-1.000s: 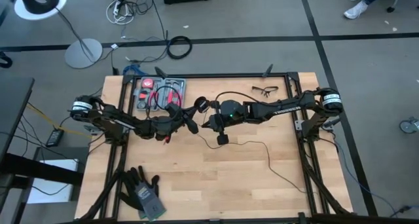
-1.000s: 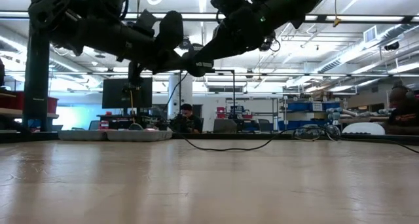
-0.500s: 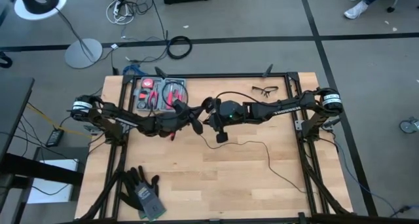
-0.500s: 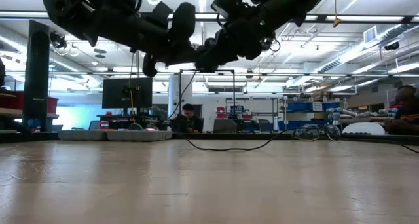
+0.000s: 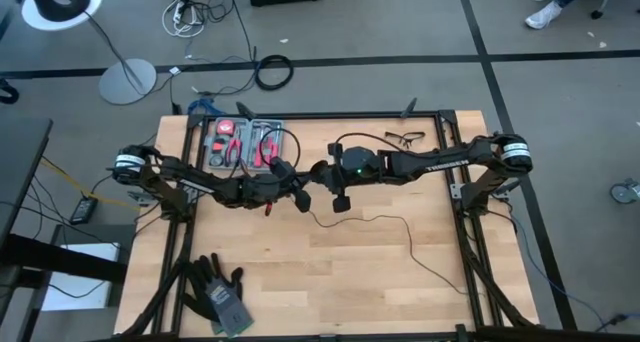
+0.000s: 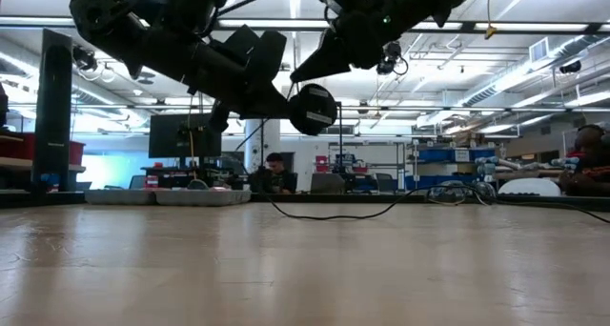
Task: Coil cords
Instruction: Coil the black wire on the black spool
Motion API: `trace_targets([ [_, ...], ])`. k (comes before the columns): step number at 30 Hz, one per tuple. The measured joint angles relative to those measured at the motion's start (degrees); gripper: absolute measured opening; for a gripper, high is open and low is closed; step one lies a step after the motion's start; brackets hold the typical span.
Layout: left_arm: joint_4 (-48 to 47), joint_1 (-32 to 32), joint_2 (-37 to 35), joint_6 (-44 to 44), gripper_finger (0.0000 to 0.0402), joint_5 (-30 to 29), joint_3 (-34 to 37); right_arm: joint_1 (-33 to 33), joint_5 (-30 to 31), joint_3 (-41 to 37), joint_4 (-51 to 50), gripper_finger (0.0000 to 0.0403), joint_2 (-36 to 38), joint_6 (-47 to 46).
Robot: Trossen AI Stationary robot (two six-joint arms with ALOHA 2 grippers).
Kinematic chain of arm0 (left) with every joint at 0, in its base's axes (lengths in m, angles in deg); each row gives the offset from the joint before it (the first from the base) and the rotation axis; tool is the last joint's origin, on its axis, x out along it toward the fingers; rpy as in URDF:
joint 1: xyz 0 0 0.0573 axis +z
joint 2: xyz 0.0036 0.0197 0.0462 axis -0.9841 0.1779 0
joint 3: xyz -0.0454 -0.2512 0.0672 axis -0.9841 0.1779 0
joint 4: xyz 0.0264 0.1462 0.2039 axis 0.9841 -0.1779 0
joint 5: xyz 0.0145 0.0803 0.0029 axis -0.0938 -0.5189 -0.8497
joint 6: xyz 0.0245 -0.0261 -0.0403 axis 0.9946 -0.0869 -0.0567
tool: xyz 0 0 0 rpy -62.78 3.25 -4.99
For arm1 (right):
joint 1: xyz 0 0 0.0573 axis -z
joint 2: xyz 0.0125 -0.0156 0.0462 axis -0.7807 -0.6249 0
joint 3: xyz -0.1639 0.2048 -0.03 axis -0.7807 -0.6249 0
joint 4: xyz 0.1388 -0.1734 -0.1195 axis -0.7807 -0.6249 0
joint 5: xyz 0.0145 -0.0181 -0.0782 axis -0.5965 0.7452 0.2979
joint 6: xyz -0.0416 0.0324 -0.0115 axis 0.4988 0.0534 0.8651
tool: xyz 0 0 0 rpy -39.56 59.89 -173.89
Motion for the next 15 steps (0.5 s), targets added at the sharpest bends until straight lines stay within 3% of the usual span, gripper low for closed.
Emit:
trace_targets([
  [15, -2.2, 0.0, -0.1, 1.7, 0.0, 1.0, 0.0, 3.2, -0.9, 0.0, -9.1, 0.0, 5.4, -6.6],
])
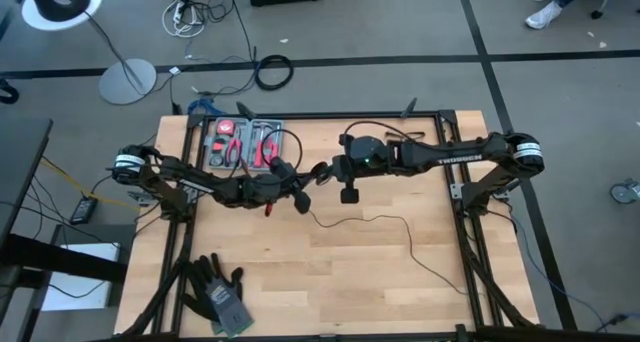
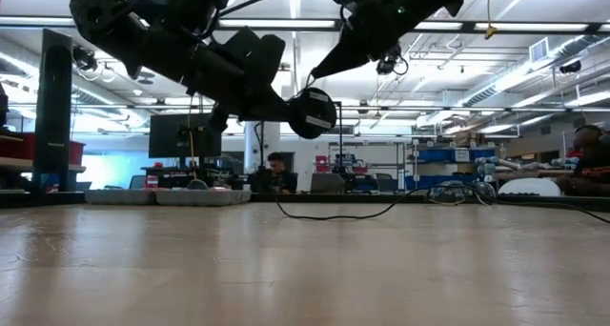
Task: Coil cords
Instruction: Coil the black wire on the black spool
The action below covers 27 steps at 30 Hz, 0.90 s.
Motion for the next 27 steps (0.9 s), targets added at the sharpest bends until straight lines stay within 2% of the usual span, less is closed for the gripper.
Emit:
trace_targets([
  [3, -0.5, 0.0, 0.0, 1.3, 0.0, 1.1, 0.1, 0.5, -0.2, 0.0, -1.8, 0.0, 0.2, 0.0],
  [8, -0.4, 0.0, 0.0, 2.8, 0.0, 2.4, 0.1, 1.4, -7.6, 0.0, -0.3, 0.0, 0.3, 0.0],
  [12, -0.8, 0.0, 0.0, 4.2, 0.0, 4.0, 0.1, 1.8, -9.7, 0.0, -1.8, 0.0, 0.3, 0.2],
  [16, -1.8, 0.0, 0.0, 4.5, 0.0, 5.0, 0.0, 2.4, -15.1, 0.0, -2.9, 0.0, 0.3, 0.2],
  [22, -2.7, 0.0, 0.0, 4.5, 0.0, 4.8, 0.0, 3.3, -16.5, 0.0, -3.0, 0.0, 0.3, -2.4],
  [27, -2.4, 0.0, 0.0, 4.5, 0.0, 3.8, 0.0, 4.3, -19.9, 0.0, -2.2, 0.0, 0.3, -5.5],
])
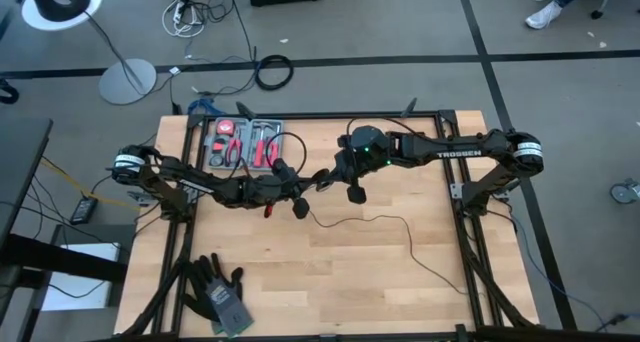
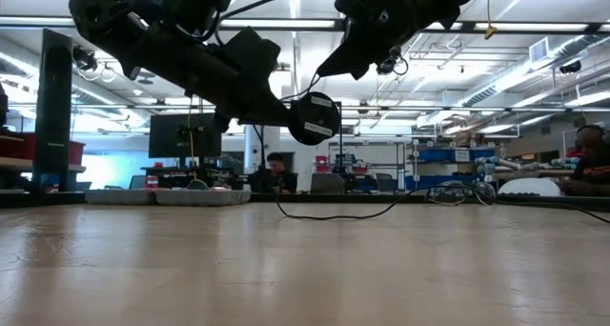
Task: Coil cords
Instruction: Coil the black wire on the black spool
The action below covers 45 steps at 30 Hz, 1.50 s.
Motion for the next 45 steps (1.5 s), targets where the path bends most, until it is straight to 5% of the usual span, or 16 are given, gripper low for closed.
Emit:
trace_targets([
  [32, 7.4, 0.0, 0.1, 1.1, 0.0, 4.5, 0.2, 2.3, 6.6, -0.2, -14.5, 0.0002, -1.9, -1.0],
  [45, 8.6, 0.0, -0.1, 1.2, 0.0, 4.1, 0.2, 2.6, 8.4, -0.2, -16.4, 0.0071, -2.1, -1.2],
])
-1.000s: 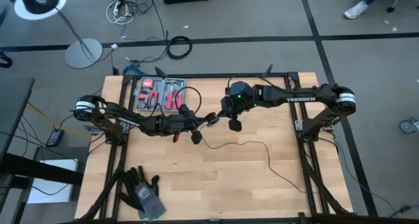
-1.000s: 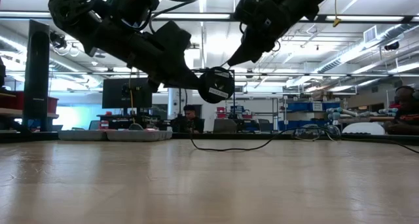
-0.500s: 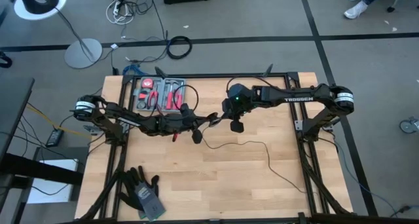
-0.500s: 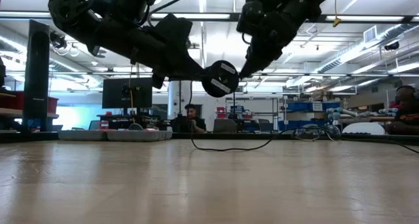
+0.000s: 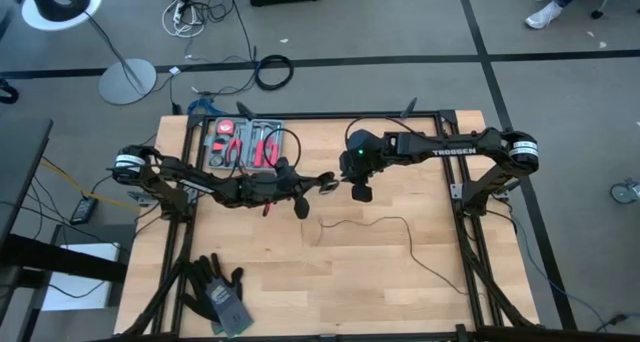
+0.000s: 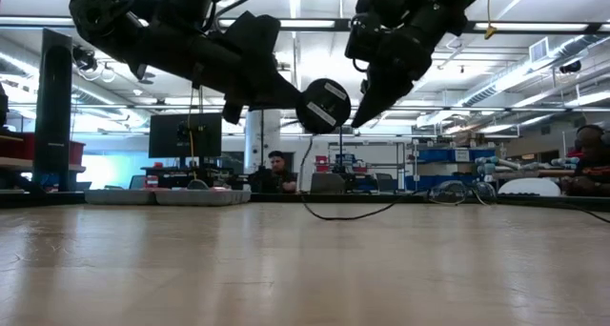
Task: Coil cords
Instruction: Coil the black wire on the black spool
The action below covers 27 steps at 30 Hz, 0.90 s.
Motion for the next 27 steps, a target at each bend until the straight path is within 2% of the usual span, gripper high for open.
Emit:
trace_targets([
  [7, 0.1, 0.0, -0.8, -0.3, 0.0, -2.4, 2.3, 1.1, 0.3, -0.3, -8.6, 0.0093, 0.0, -3.1],
  [10, -0.4, 0.0, -2.5, -1.2, 0.0, -4.4, 4.3, 1.1, 0.2, -3.6, -5.2, 0.0087, 1.2, -4.4],
  [13, 0.4, -0.1, -4.7, -1.6, 0.0, -6.0, 6.9, 0.3, 0.2, -10.0, 4.9, 0.0079, 3.4, -6.7],
  [16, 2.7, -0.1, -6.7, -1.8, 0.0, -7.1, 9.6, -1.0, 0.1, -19.9, 23.5, 0.0073, 4.6, -10.4],
  [18, 5.7, -0.1, -7.7, -1.8, 0.0, -7.3, 10.9, -2.0, 0.1, -27.5, 43.6, 0.0071, 3.5, -14.7],
  [21, 9.0, -0.1, -8.2, -1.4, 0.0, -8.8, 12.1, -4.9, 3.8, -36.5, 74.6, 0.0071, -4.0, -21.2],
  [24, 12.8, -0.1, -8.1, 0.0, 0.0, -10.8, 13.0, -8.5, 7.4, -38.5, 94.5, 0.0072, -13.5, -24.7],
  [27, 16.8, -0.1, -8.1, 1.7, 0.0, -14.0, 14.4, -11.0, 9.2, -35.3, 104.3, 0.0071, -22.7, -26.3],
])
